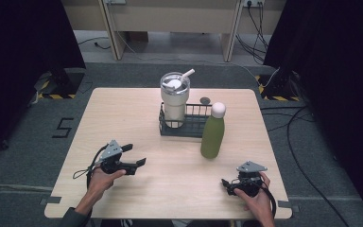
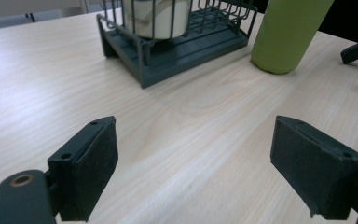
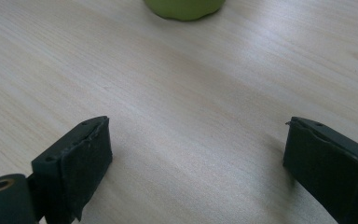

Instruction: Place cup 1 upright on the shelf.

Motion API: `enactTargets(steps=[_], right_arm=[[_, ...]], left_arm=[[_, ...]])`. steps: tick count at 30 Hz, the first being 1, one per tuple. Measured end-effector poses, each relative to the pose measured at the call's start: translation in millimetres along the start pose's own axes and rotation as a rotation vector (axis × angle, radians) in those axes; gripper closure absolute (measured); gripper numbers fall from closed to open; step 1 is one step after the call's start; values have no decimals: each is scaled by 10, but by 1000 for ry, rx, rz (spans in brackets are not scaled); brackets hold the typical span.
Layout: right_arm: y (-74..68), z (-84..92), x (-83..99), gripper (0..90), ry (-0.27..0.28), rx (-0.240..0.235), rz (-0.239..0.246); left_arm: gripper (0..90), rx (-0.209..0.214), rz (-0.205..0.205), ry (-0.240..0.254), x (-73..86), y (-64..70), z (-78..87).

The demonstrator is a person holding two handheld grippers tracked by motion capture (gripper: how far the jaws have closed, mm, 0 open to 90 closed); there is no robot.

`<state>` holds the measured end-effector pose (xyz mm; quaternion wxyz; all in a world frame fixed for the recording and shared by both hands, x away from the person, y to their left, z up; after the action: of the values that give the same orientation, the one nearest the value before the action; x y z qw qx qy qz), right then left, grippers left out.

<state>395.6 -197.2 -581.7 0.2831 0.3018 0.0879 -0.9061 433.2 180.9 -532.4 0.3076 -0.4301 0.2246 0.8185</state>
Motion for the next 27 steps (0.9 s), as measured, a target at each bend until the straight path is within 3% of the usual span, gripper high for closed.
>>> enactTargets(steps=[7, 12, 17, 27], right_arm=[[-5, 0, -1, 83, 1, 7, -8], [-10, 4, 3, 87, 2, 13, -9], [-22, 8, 9, 88, 2, 13, -8], [-26, 8, 10, 87, 1, 12, -10]], left_arm=[[147, 0, 6, -17, 157, -7, 127], [148, -33, -38, -48, 273, 22, 164], [147, -9, -30, -50, 289, 108, 204], [148, -25, -44, -141, 538, 186, 266]])
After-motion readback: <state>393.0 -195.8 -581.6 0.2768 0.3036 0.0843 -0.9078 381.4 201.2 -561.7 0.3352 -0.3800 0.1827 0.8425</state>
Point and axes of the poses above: each handheld gripper's, and its own axes: z roughly backward along the jaws, x roughly out of its underside, y roughly to its right, the point moved 9 cm from there along -z, roughly forward along the jaws, and after that the axes turned 9 degrees about -y, right-handed, at the moved point
